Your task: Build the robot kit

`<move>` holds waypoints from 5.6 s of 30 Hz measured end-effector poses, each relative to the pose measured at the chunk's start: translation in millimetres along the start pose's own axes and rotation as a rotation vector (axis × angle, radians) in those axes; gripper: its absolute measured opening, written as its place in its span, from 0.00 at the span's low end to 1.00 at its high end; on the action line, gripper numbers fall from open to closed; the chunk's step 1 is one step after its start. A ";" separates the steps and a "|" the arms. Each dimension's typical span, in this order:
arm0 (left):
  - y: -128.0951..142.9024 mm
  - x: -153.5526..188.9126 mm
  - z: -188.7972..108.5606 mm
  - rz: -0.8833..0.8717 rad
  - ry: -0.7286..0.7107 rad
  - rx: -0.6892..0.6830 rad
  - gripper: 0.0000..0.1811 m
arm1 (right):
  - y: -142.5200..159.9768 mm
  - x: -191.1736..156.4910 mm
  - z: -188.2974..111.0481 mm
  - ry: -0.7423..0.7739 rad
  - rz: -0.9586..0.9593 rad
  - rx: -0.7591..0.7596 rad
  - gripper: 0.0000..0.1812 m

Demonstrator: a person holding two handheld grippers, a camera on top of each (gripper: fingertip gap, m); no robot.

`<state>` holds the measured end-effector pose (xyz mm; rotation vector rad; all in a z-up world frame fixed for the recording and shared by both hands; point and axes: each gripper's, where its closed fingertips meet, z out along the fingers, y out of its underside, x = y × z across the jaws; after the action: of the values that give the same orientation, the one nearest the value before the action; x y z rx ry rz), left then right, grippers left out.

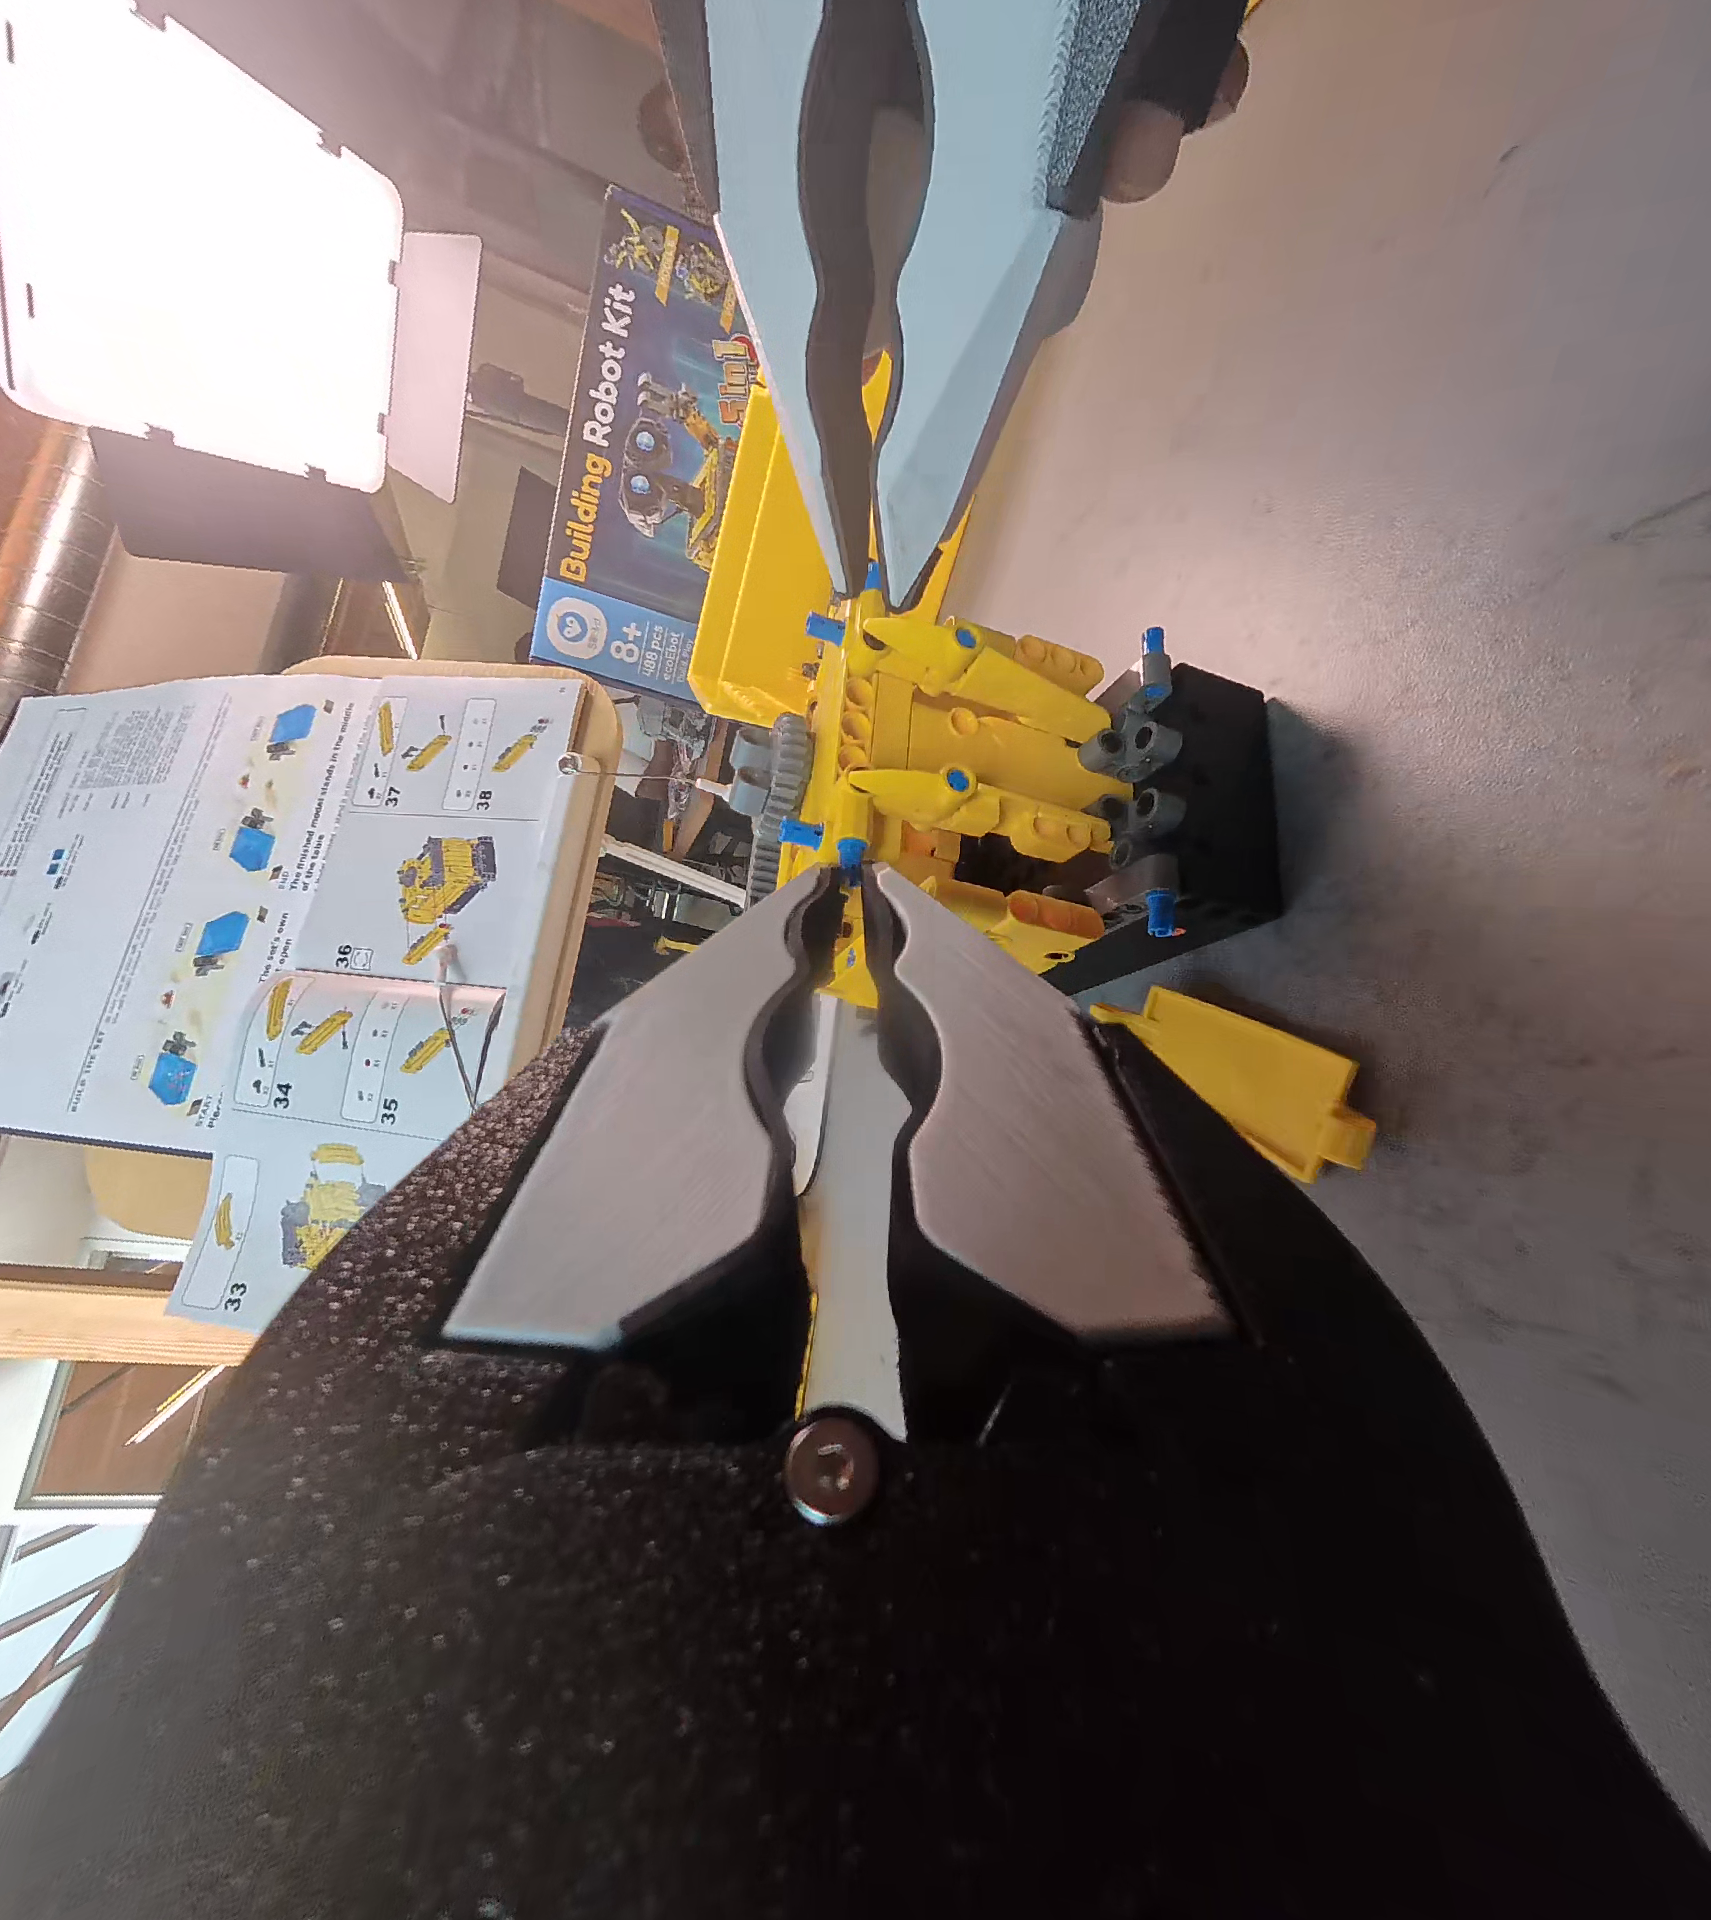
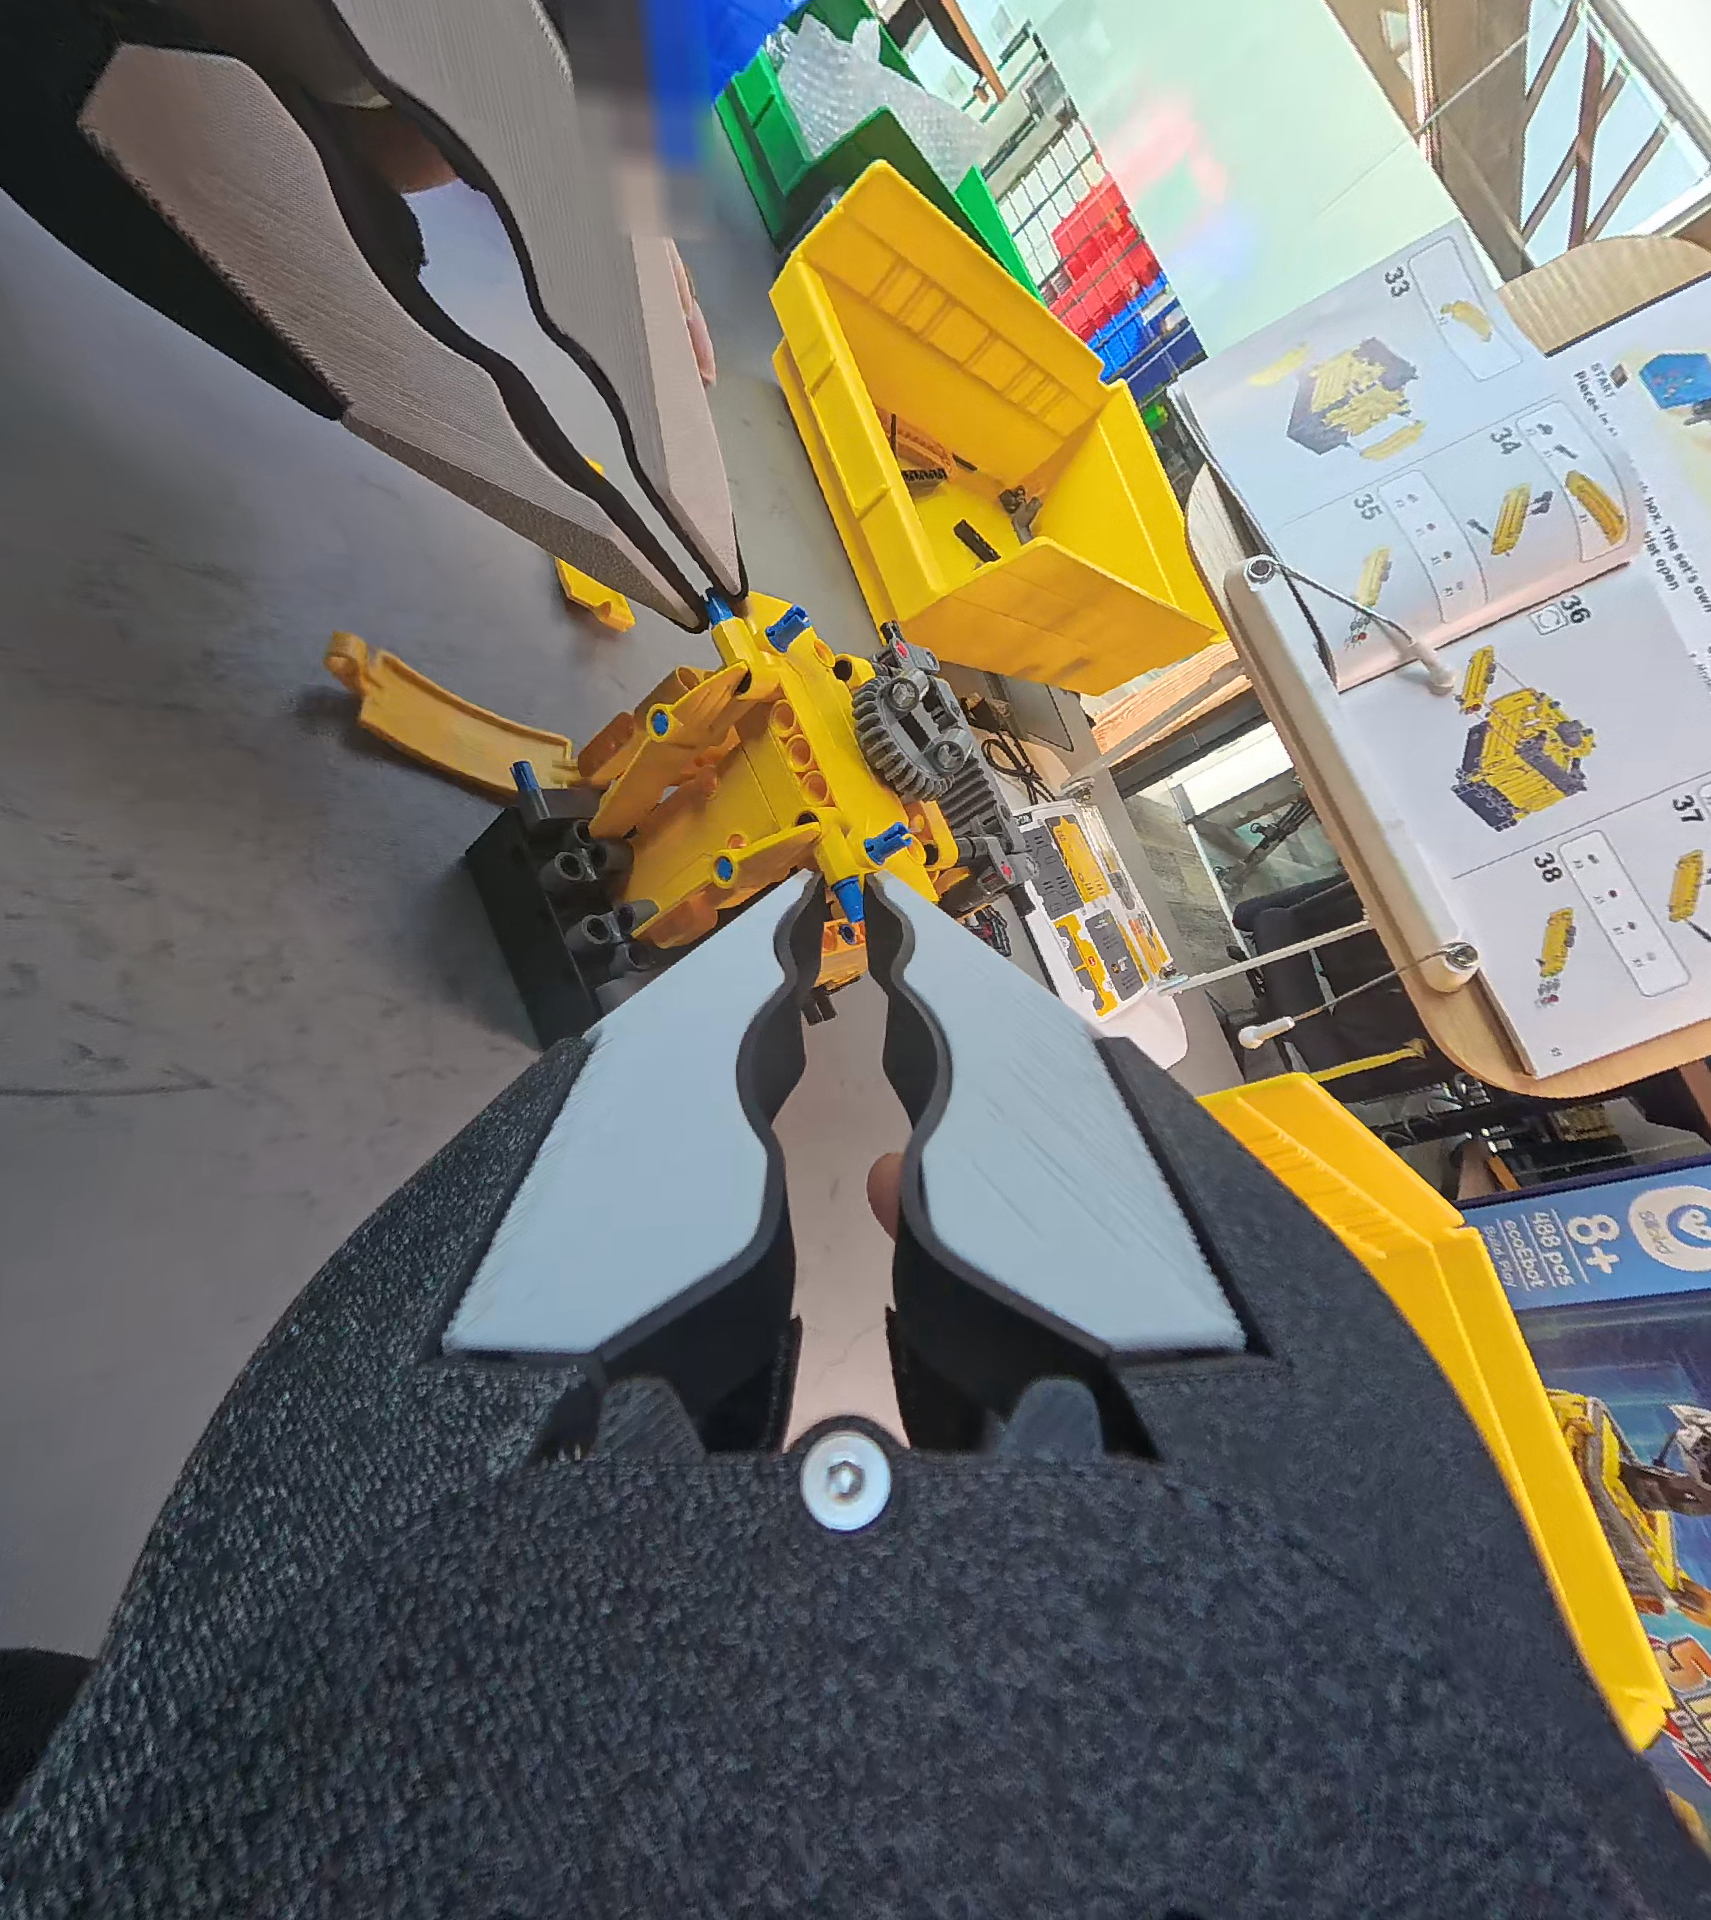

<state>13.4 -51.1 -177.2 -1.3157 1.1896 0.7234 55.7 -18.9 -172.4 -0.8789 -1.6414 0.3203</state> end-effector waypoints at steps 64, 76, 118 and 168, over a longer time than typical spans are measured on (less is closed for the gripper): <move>69.3 46.4 -18.8 -0.990 0.585 -0.216 0.01 | 6.0 21.4 -8.1 -0.008 0.413 0.121 0.10; -18.6 -46.1 -59.5 -1.245 0.558 0.549 0.01 | -82.8 -36.3 -16.2 -0.426 0.605 0.378 0.14; -24.9 -40.6 -26.8 -1.816 0.631 0.551 0.05 | -56.3 7.1 14.0 0.389 -0.097 0.012 0.01; -15.7 -26.4 -37.4 -1.634 0.742 0.438 0.01 | -65.5 -34.9 12.3 -0.161 0.469 0.223 0.10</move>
<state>11.4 -84.1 -141.9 -1.6565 0.3684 -1.1948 21.1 -84.3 -159.3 -1.0807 -1.4932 0.9009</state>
